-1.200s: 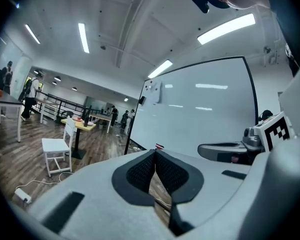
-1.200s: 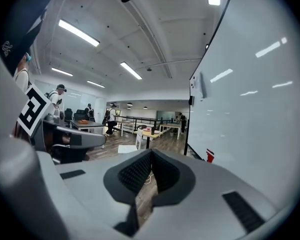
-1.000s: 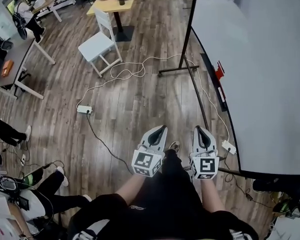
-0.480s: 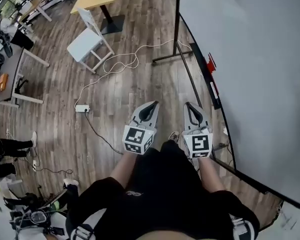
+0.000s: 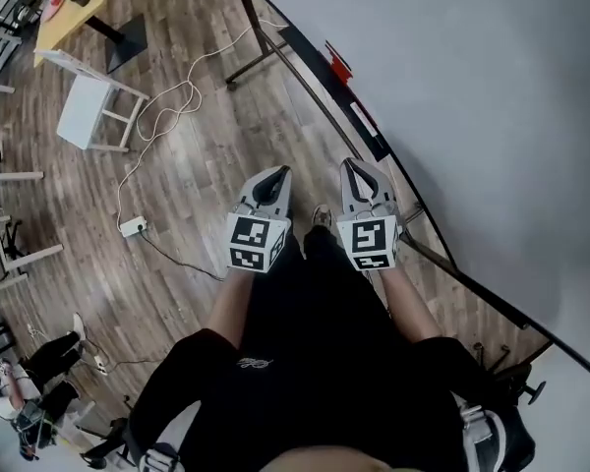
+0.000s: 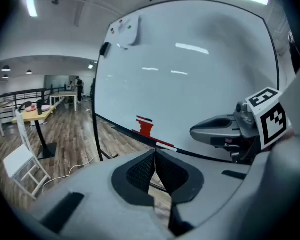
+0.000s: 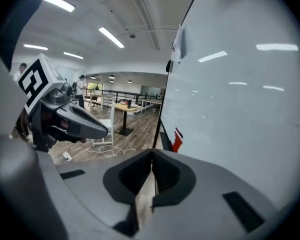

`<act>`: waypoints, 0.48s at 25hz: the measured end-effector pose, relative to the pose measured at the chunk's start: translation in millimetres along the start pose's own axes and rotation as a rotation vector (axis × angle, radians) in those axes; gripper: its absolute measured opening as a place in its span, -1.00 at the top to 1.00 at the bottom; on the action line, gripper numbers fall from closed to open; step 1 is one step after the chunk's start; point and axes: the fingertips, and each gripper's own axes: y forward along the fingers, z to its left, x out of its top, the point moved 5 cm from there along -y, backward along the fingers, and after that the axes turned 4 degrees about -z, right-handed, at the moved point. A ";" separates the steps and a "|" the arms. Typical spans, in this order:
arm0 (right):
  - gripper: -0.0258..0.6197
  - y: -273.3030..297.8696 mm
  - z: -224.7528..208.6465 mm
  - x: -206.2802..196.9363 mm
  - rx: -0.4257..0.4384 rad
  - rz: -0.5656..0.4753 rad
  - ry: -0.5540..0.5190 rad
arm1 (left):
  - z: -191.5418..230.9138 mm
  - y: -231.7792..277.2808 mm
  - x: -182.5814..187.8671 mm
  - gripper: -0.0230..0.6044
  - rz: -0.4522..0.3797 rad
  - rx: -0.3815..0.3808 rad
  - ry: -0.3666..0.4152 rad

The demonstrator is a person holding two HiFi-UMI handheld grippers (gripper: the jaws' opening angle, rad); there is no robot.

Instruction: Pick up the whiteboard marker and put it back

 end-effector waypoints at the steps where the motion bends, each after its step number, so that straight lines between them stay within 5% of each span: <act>1: 0.91 3.1 -6.2 -4.3 -0.025 0.019 -0.013 | 1.3 11.4 -2.7 0.90 0.025 -0.025 0.012; 12: 0.91 51.0 -54.6 -38.8 -0.268 0.332 -0.061 | 18.8 108.0 12.7 0.90 0.109 -0.349 0.057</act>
